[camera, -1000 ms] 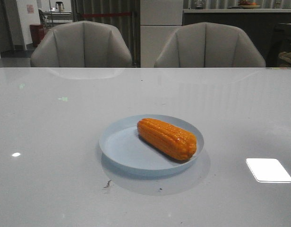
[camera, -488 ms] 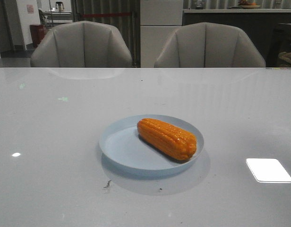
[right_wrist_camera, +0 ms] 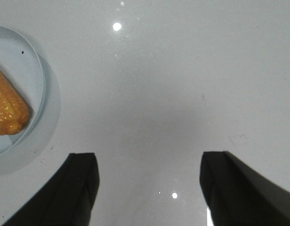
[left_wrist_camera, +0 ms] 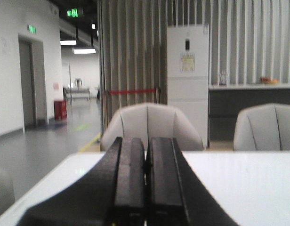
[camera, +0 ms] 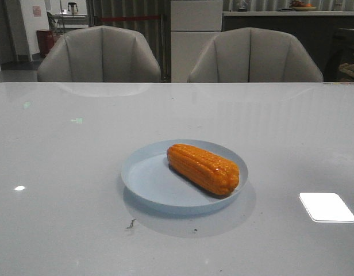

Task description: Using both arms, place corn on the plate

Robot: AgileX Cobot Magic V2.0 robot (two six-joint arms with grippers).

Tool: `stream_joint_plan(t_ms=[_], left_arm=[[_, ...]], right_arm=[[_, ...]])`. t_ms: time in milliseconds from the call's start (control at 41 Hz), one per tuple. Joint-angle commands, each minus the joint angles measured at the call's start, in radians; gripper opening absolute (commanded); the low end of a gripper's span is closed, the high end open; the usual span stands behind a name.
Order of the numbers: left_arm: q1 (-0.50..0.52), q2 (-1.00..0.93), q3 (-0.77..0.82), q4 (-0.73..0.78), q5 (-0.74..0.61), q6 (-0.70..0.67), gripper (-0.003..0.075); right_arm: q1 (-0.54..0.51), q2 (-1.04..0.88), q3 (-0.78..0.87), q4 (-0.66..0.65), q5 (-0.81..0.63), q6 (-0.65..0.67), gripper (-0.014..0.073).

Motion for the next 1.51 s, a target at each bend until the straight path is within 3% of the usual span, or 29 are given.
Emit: stream_joint_plan(t_ms=[0, 268, 1122, 1488], left_arm=[[0.002, -0.013, 0.036, 0.002, 0.013, -0.010, 0.0094], [0.002, -0.023, 0.036, 0.002, 0.087, -0.010, 0.0094], [0.002, -0.023, 0.036, 0.002, 0.087, -0.010, 0.0094], [0.002, -0.023, 0.036, 0.002, 0.087, -0.010, 0.0094]], right_arm=[[-0.005, -0.023, -0.027, 0.014, -0.048, -0.004, 0.0562], [-0.005, -0.023, -0.027, 0.014, -0.049, -0.004, 0.0562], [-0.005, -0.023, -0.027, 0.014, -0.049, -0.004, 0.0562], [-0.005, -0.113, -0.027, -0.110, -0.105, -0.006, 0.0559]])
